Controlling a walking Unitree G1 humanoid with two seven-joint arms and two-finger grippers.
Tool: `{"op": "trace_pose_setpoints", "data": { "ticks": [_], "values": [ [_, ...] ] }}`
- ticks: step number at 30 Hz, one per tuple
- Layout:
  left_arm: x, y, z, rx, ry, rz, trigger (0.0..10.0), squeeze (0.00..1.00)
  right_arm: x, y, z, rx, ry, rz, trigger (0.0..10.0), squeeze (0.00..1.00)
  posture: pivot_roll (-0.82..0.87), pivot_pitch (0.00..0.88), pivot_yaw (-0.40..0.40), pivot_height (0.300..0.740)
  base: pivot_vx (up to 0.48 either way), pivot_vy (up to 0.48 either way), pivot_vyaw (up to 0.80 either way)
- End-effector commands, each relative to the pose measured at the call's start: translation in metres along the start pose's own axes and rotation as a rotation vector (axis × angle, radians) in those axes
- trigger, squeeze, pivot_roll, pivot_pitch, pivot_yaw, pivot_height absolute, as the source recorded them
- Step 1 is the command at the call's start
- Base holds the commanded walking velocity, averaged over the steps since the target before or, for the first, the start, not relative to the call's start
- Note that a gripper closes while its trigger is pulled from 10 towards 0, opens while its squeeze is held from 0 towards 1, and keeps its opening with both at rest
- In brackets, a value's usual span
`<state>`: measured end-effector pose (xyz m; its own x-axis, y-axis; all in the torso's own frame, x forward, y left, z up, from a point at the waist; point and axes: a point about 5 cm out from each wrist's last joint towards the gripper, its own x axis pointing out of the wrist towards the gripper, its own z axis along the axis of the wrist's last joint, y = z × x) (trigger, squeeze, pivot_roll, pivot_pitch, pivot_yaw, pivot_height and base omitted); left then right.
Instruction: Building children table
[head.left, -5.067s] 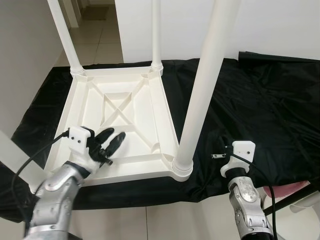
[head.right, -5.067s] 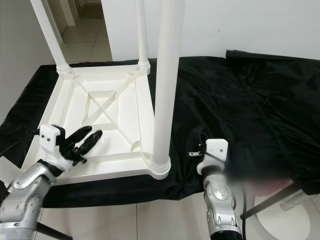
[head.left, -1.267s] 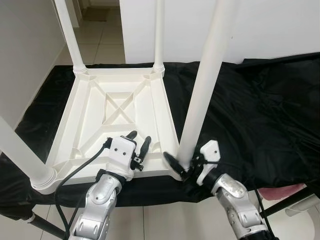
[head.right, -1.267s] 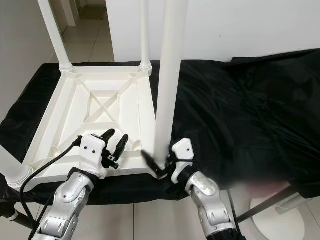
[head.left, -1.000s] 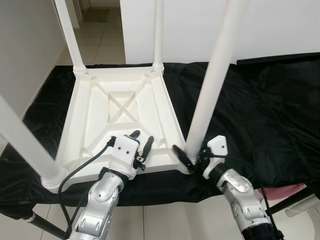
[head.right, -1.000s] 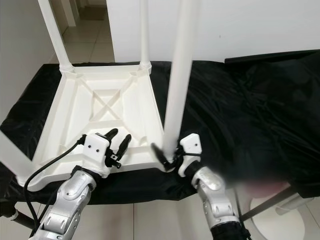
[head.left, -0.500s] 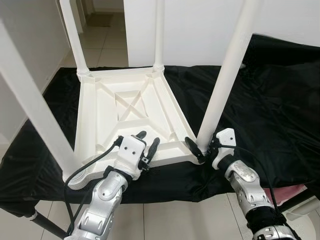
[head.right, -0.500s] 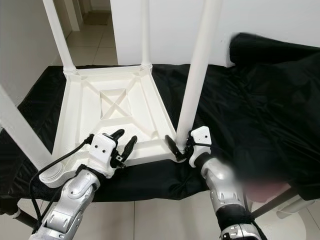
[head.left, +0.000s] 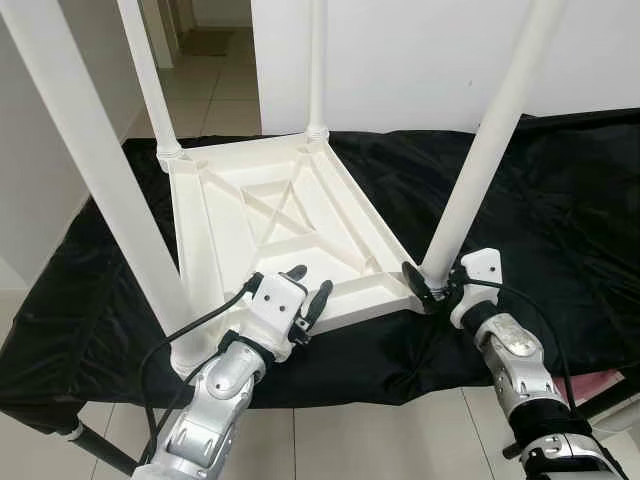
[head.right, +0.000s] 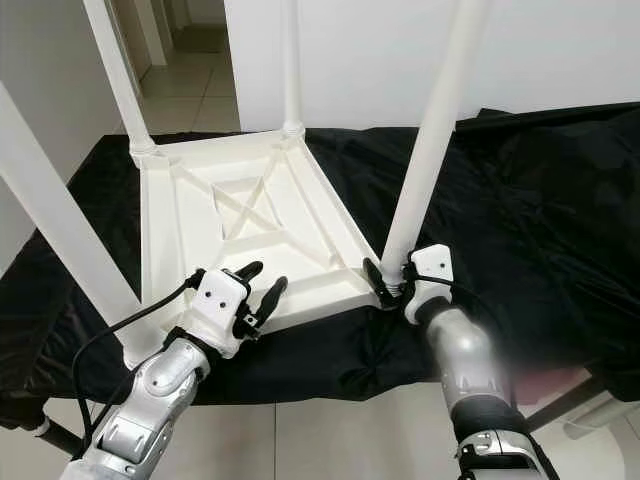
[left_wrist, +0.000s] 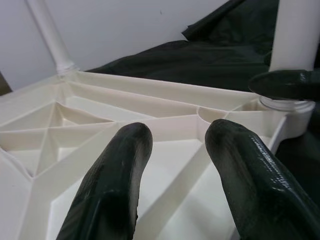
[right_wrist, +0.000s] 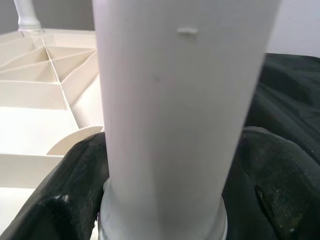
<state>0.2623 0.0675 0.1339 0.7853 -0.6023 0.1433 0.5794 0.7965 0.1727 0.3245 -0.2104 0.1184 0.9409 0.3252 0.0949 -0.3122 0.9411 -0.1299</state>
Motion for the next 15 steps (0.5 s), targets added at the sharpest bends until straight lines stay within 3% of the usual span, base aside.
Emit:
{"op": "trace_pose_setpoints", "data": {
  "ticks": [1,6,15],
  "values": [
    [-0.001,-0.012,-0.003,-0.011,0.025,-0.204,10.0,0.0,-0.001,-0.003,0.002,0.008,-0.016,-0.001,10.0,0.0,-0.04,0.0,0.048,0.74,0.0,0.0,0.0],
    [-0.002,-0.024,-0.007,-0.036,0.075,-0.283,10.0,0.0,0.002,0.014,0.002,-0.015,-0.029,0.11,10.0,0.0,-0.04,0.0,0.051,0.74,0.0,0.0,0.0],
    [-0.002,-0.033,-0.013,-0.083,0.148,-0.318,10.0,0.0,0.006,0.013,0.004,-0.035,-0.029,0.157,10.0,0.0,-0.04,0.0,0.04,0.74,0.0,0.0,0.0]
  ]
}}
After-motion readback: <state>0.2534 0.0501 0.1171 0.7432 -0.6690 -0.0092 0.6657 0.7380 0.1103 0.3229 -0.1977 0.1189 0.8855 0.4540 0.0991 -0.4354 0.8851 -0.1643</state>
